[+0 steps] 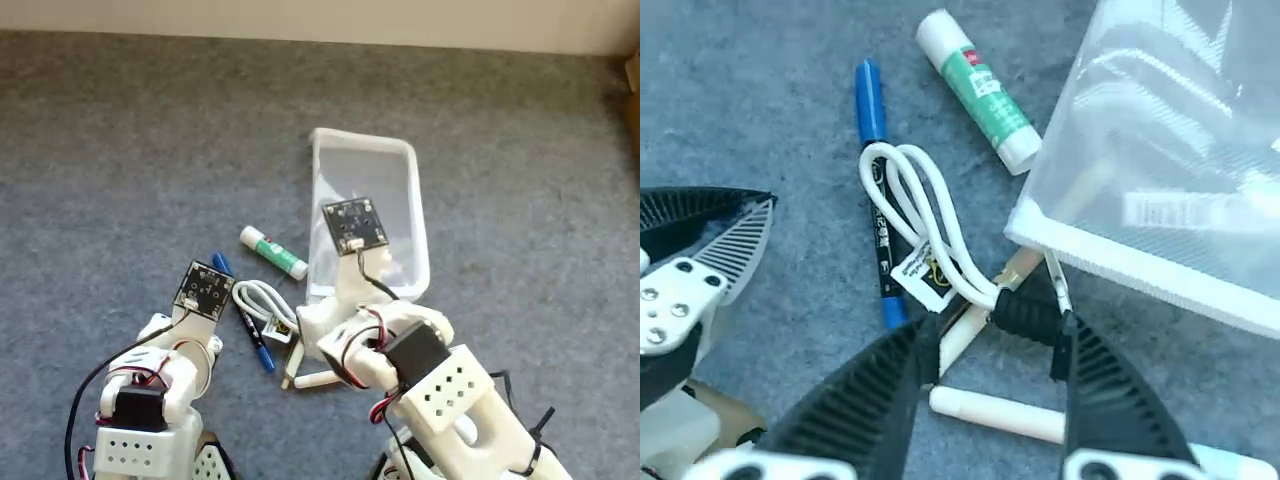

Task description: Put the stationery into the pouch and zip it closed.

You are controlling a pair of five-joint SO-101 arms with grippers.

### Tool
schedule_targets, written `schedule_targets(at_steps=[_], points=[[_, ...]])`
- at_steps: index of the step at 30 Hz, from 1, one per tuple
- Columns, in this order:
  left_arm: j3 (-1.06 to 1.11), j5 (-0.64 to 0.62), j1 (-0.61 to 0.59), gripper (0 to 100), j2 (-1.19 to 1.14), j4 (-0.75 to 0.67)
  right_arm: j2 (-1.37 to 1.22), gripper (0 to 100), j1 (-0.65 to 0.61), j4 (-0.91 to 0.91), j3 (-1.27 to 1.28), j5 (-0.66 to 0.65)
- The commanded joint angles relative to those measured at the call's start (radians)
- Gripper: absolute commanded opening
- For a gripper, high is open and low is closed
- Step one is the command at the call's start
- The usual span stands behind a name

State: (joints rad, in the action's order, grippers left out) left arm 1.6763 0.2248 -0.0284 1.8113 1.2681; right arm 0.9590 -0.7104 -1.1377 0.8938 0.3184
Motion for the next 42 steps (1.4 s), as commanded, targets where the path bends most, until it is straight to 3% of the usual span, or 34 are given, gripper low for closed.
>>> schedule_targets(at_steps=[1, 10, 19, 29, 42], points=[[0.019, 0.005, -0.005, 1, 0.015, 0.003, -0.03, 18.3, -0.016, 0.087, 0.031, 0.025], [0.019, 0.005, -0.005, 1, 0.015, 0.003, -0.424, 18.4, 0.039, 0.021, -0.15, 0.244], [0.019, 0.005, -0.005, 1, 0.015, 0.003, -0.659, 18.4, 0.042, -0.047, -0.323, 0.431], [0.019, 0.005, -0.005, 1, 0.015, 0.003, -0.849, 18.4, 0.045, 0.021, -0.329, 0.439], [0.019, 0.005, -0.005, 1, 0.015, 0.003, -0.871, 18.1, 0.076, 0.116, -0.294, 0.439]])
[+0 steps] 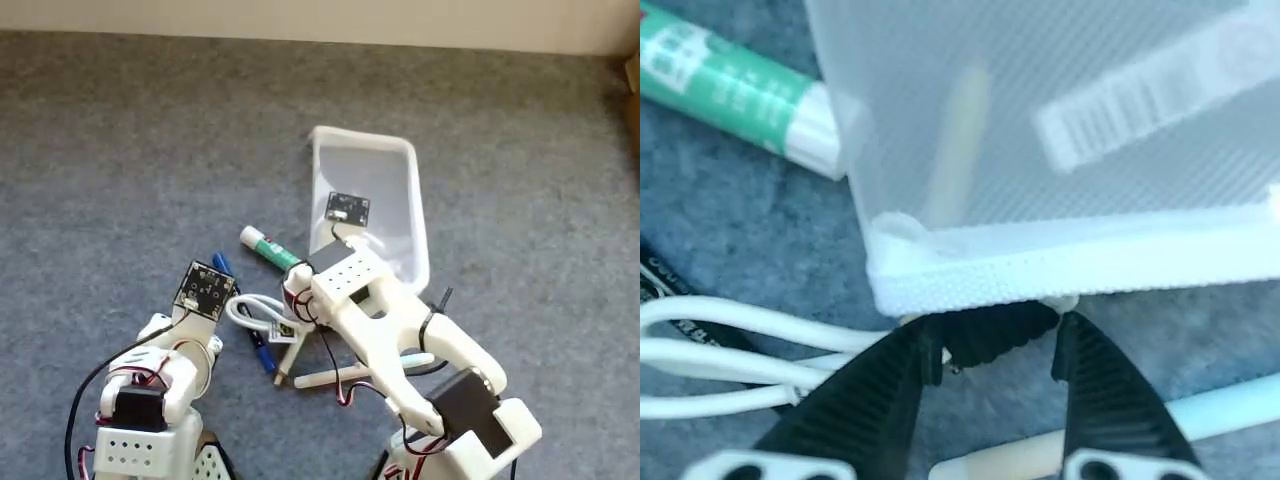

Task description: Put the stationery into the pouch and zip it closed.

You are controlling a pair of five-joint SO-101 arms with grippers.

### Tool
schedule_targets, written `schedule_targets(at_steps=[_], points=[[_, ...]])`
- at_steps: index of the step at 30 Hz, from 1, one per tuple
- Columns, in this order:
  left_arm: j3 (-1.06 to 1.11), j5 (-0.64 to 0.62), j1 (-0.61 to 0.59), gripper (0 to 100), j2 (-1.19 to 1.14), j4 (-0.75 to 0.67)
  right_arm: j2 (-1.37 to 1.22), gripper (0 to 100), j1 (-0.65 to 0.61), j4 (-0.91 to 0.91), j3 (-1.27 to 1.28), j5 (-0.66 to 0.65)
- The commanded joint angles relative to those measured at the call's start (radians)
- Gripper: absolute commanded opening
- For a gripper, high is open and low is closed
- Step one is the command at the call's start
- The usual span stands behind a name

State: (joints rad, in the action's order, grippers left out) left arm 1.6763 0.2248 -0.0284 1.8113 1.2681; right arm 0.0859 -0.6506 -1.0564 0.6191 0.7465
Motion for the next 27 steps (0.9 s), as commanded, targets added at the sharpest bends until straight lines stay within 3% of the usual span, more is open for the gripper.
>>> schedule_targets(at_steps=[1, 8, 14, 22, 27], points=[[0.019, 0.005, -0.005, 1, 0.015, 0.003, 0.002, 18.1, 0.013, 0.035, -0.012, 0.011], [0.019, 0.005, -0.005, 1, 0.015, 0.003, 0.002, 16.6, 0.012, 0.033, 0.031, 0.005], [0.019, 0.005, -0.005, 1, 0.015, 0.003, 0.004, 0.5, 0.015, 0.027, 0.033, -0.08], [0.019, 0.005, -0.005, 1, 0.015, 0.003, 0.015, 0.5, 0.022, -0.134, 0.024, -0.192], [0.019, 0.005, -0.005, 1, 0.015, 0.003, 0.039, 0.5, 0.091, -0.229, -0.059, -0.331]])
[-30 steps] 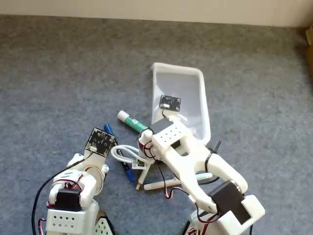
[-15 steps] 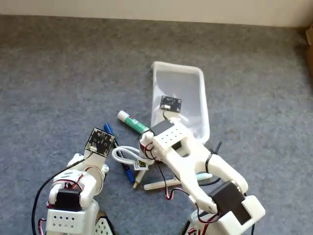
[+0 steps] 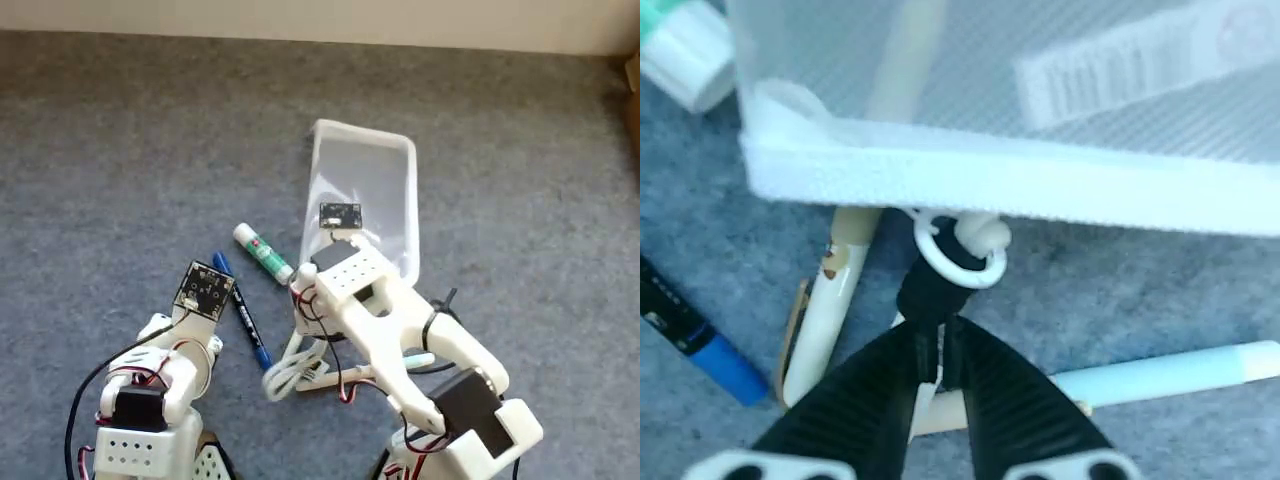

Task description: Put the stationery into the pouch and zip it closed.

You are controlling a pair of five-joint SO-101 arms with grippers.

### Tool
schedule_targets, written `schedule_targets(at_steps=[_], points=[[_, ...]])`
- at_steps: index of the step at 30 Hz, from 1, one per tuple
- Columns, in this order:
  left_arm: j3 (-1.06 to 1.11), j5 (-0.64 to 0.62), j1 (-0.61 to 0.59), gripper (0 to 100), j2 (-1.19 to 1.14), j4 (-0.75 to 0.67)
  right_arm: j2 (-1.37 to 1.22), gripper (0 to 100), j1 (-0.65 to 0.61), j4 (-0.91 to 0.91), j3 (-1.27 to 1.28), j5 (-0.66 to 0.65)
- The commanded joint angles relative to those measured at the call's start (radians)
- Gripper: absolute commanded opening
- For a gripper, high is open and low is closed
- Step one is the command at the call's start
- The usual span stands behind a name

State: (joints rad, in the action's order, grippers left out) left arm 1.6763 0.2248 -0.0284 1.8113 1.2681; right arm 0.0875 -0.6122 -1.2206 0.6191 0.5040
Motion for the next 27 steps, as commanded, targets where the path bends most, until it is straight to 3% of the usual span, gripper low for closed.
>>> schedule_targets(at_steps=[1, 9, 12, 19, 24, 27], points=[[0.019, 0.005, -0.005, 1, 0.015, 0.003, 0.047, 0.5, 0.07, -0.088, -0.074, -0.129], [0.019, 0.005, -0.005, 1, 0.015, 0.003, 0.101, 0.5, 0.137, -0.171, -0.148, -0.482], [0.019, 0.005, -0.005, 1, 0.015, 0.003, 0.101, 0.5, 0.131, -0.171, -0.147, -0.555], [0.019, 0.005, -0.005, 1, 0.015, 0.003, 0.102, 1.9, 0.038, -0.163, -0.147, -0.399], [0.019, 0.005, -0.005, 1, 0.015, 0.003, 0.101, 15.0, -0.007, -0.157, -0.147, -0.296], [0.019, 0.005, -0.005, 1, 0.015, 0.003, 0.099, 17.0, -0.005, -0.082, -0.14, -0.278]])
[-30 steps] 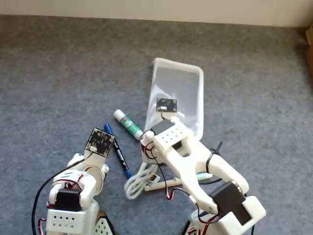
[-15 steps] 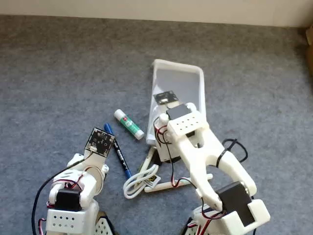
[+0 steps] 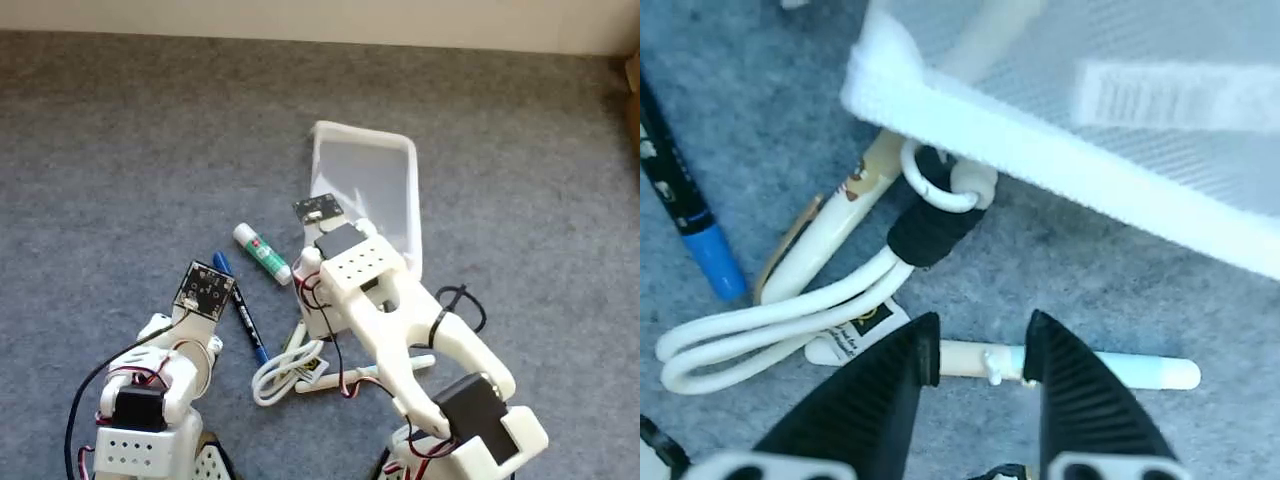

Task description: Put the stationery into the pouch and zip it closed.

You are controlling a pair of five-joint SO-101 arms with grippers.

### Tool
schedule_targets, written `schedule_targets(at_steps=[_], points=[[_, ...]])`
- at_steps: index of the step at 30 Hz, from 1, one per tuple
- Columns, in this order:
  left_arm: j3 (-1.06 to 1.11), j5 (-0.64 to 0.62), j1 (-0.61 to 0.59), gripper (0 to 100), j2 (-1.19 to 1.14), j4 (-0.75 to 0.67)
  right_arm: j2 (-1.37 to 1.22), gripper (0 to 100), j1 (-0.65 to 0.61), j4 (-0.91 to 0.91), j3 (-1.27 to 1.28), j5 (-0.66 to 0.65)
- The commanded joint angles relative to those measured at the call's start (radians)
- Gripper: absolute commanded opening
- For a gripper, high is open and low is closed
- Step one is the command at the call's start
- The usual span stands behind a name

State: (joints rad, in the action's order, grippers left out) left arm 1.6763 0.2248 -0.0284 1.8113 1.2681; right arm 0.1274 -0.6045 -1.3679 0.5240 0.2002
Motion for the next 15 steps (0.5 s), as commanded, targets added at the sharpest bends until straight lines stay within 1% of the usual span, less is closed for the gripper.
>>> schedule_targets(at_steps=[1, 3, 9, 15], points=[[0.019, 0.005, -0.005, 1, 0.015, 0.003, 0.059, 17.0, -0.013, 0.104, -0.045, 0.026], [0.019, 0.005, -0.005, 1, 0.015, 0.003, 0.058, 17.0, -0.013, 0.163, -0.031, 0.028], [0.019, 0.005, -0.005, 1, 0.015, 0.003, 0.059, 17.0, -0.018, 0.269, 0.051, 0.112], [0.019, 0.005, -0.005, 1, 0.015, 0.003, 0.058, 17.0, -0.03, 0.352, 0.127, 0.112]])
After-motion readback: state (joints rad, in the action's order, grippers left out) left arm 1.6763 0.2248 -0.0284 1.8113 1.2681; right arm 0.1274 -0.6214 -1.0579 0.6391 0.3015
